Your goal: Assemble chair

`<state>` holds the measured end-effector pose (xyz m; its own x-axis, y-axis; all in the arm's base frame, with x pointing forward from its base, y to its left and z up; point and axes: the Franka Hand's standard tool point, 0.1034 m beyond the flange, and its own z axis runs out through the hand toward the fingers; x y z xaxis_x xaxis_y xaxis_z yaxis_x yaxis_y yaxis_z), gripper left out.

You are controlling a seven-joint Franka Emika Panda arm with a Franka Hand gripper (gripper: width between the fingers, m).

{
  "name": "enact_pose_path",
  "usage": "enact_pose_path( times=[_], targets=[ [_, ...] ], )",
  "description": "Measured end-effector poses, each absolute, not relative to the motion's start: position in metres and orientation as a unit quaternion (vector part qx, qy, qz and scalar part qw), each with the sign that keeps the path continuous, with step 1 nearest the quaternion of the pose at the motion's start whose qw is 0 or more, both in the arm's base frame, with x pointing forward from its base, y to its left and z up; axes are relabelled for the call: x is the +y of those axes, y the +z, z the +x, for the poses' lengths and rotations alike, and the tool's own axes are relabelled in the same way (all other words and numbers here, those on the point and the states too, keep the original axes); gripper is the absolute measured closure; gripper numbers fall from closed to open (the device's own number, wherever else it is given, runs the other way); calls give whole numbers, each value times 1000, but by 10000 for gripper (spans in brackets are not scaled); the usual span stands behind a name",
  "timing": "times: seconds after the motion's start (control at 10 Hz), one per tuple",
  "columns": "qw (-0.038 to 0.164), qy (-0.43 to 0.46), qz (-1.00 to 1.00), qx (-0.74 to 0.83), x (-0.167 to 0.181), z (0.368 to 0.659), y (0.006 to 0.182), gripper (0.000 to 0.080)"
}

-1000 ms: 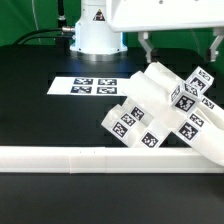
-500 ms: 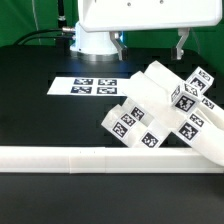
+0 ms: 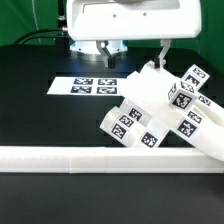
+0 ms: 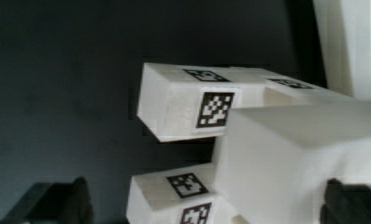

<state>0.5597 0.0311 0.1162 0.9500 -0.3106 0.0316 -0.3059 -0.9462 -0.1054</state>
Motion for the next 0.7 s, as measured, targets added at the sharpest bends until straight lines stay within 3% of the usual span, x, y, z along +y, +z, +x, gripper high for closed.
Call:
enact_pose_path(
  times=[0.7],
  targets=[
    [42,-25,-989,141,-15,549,104,150]
  ],
)
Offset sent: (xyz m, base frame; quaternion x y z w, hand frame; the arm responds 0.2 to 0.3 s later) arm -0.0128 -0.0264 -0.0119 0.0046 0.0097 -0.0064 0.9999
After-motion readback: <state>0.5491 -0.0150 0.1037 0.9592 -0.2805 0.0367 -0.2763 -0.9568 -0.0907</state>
